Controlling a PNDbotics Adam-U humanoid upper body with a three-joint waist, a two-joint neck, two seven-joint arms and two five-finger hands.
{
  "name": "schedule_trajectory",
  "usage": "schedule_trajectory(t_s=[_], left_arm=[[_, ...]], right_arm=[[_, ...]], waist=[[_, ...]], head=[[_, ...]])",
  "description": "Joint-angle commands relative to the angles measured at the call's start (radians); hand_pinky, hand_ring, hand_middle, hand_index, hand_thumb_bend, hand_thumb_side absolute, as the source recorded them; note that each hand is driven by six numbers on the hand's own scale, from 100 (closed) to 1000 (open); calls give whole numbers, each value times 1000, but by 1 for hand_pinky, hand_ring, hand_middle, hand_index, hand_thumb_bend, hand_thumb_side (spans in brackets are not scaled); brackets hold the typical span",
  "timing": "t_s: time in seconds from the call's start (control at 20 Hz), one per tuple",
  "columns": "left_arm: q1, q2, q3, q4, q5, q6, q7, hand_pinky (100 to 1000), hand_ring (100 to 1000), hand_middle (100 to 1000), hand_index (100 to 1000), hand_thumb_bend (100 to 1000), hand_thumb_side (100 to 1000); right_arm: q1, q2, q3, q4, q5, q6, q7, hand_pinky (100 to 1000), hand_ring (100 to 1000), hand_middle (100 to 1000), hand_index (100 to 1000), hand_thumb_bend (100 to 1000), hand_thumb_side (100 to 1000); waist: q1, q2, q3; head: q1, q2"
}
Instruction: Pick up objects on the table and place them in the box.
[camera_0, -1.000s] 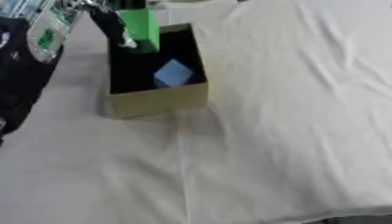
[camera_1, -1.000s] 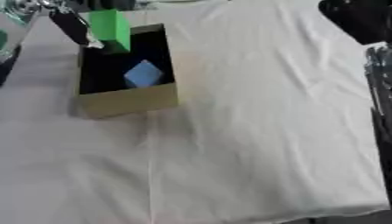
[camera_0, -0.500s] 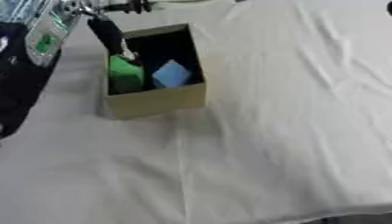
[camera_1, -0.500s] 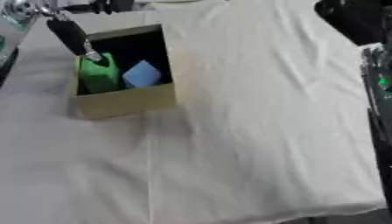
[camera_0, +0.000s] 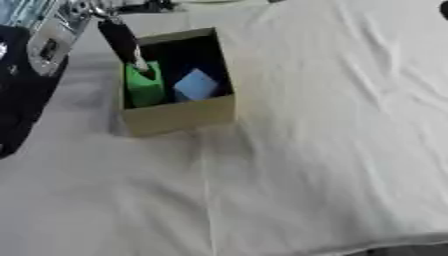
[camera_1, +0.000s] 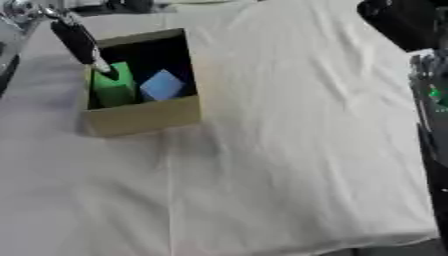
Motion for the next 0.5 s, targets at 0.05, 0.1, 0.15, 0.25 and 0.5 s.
schedule_trajectory(t_s=[0.05,0.1,0.15,0.25,0.5], left_arm=[[-14,23,37,-53,45,20,38,698,776,803,905,572,316],[-13,27,47,-76,67,30,52,689,766,799,903,536,317],[-12,35,60,-108,91,41,69,680,756,794,901,508,324],[-4,56,91,-186,142,70,113,663,730,782,894,419,354],[63,136,182,-420,326,196,342,626,675,761,901,263,550]], right_arm=[[-8,-13,-10,-16,-1,2,-4,827,726,510,821,100,726],[-9,-14,-10,-16,0,2,-4,827,727,510,821,100,726],[-9,-15,-11,-16,1,2,-4,827,727,510,821,100,726],[-10,-18,-13,-16,2,2,-6,827,727,511,820,100,725],[-10,-28,-17,-16,5,0,-11,828,729,513,820,100,723]], waist=[[-6,-23,2],[-6,-23,3],[-6,-23,5],[-6,-24,9],[-7,-27,21]], head=[[-4,5],[-5,5],[-7,5],[-11,5],[-23,5]])
